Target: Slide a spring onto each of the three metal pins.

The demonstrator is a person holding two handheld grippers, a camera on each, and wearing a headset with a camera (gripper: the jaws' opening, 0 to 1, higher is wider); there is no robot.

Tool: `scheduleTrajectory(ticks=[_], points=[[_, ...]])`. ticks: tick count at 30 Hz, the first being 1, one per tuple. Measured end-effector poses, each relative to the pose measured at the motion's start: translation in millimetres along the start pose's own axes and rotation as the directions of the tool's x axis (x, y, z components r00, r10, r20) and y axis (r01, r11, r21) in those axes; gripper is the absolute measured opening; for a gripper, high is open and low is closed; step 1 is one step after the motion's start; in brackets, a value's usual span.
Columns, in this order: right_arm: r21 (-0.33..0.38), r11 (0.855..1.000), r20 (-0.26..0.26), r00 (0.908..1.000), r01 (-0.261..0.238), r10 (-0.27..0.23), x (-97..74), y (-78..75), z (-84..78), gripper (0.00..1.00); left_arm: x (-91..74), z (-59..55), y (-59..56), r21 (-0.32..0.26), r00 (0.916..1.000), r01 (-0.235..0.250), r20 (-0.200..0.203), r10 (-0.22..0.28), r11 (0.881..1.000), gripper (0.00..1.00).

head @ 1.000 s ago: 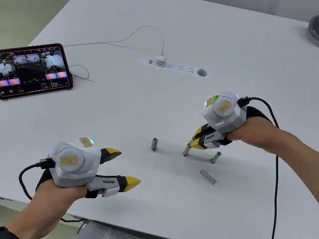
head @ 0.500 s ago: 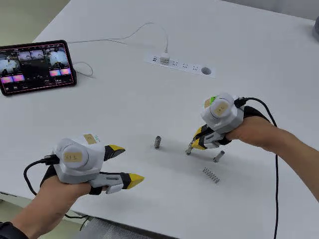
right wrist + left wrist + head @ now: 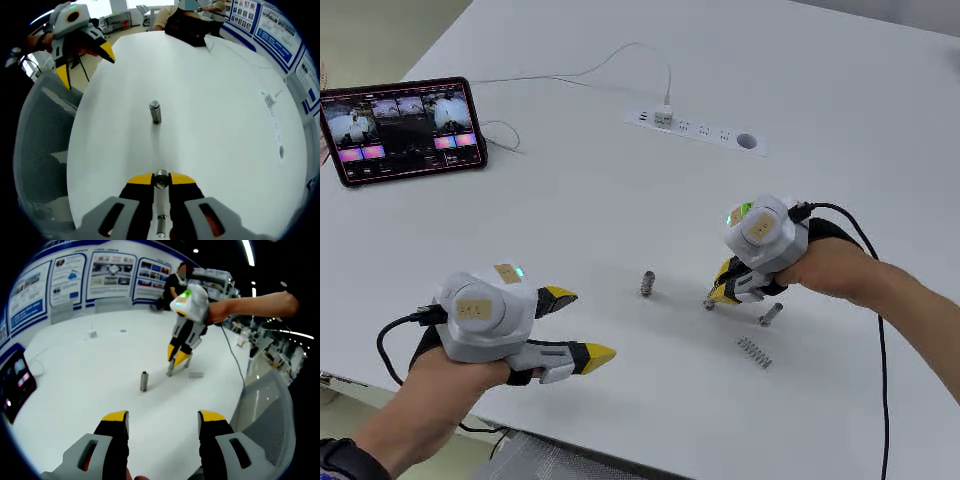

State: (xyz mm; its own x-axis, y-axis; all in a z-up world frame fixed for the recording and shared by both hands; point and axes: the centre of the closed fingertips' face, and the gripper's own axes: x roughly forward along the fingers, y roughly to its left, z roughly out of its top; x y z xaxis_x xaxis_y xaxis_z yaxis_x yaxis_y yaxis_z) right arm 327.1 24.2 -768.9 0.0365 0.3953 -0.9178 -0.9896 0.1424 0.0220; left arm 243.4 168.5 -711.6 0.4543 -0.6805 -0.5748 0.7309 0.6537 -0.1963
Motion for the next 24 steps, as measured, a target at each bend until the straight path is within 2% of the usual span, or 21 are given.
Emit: scheduleTrajectory(ticks=[11, 19, 24], points=[[-0.009, 1.000, -0.012, 0.9999, -0.010, 0.010, 9.3, 0.3, -2.6, 0.13, -2.0, -5.1, 2.5, -0.006, 0.9999, -0.006, -0.012, 0.006, 1.000, 0.57], [-0.020, 1.000, -0.022, 0.9997, -0.009, 0.008, 13.2, 0.8, -5.9, 0.13, 0.1, -4.0, 1.4, -0.008, 1.0000, -0.003, -0.009, 0.003, 1.000, 0.57], [0.007, 1.000, -0.001, 1.0000, 0.004, -0.004, 7.1, -1.6, -3.9, 0.22, 3.0, -0.1, -0.4, -0.007, 1.0000, 0.005, 0.002, -0.005, 1.000, 0.57]])
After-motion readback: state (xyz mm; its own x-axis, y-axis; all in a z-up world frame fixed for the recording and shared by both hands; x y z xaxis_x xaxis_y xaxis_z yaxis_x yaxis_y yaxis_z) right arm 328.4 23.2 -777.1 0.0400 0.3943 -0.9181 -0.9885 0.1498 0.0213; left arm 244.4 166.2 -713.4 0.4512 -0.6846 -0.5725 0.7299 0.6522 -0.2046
